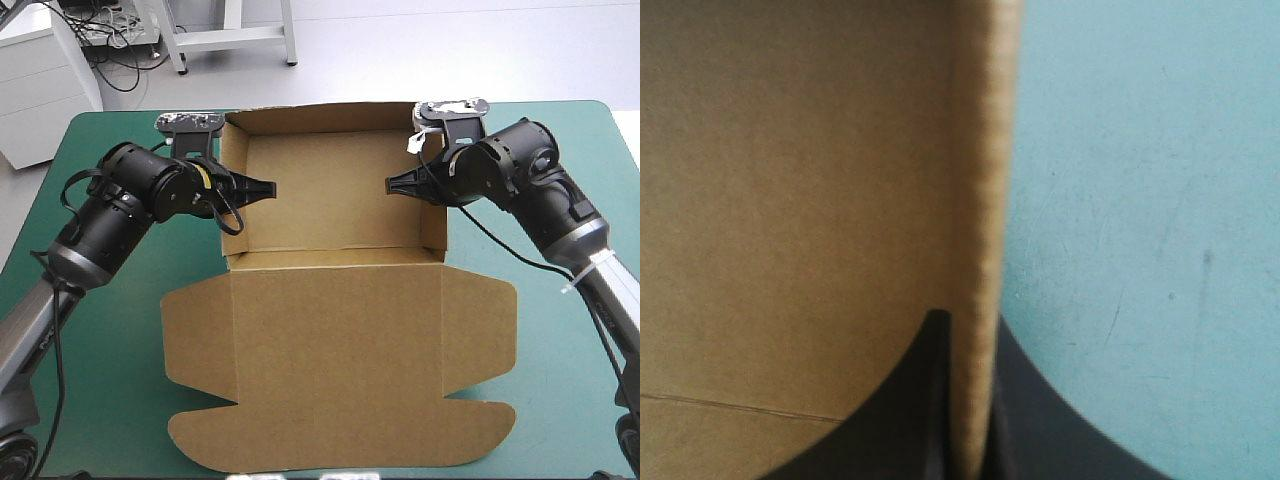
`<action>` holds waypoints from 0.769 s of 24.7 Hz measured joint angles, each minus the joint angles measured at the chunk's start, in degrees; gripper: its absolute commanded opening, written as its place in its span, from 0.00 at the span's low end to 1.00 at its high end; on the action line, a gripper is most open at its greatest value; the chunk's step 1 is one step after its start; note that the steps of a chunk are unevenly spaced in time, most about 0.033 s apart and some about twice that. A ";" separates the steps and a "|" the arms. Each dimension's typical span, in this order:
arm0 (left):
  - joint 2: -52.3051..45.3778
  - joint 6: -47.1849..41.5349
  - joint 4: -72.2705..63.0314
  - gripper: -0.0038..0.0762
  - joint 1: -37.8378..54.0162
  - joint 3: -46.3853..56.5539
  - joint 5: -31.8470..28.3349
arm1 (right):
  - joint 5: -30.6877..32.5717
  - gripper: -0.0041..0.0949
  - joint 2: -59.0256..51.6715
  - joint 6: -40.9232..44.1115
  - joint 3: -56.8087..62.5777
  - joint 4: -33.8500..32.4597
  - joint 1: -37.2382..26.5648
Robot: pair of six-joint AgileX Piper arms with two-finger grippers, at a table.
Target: Fold the box
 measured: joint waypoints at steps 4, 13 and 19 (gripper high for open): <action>9.04 0.32 -0.98 0.01 -0.25 -3.20 4.24 | 5.20 0.03 4.89 -1.29 -2.27 1.78 -2.49; 19.87 0.83 -2.34 0.01 -0.25 -3.65 5.07 | 6.18 0.03 16.29 -7.18 -2.34 8.62 -7.17; 23.25 0.83 -2.36 0.01 -0.19 -3.65 5.26 | 5.90 0.03 20.07 -7.62 -2.34 8.62 -7.17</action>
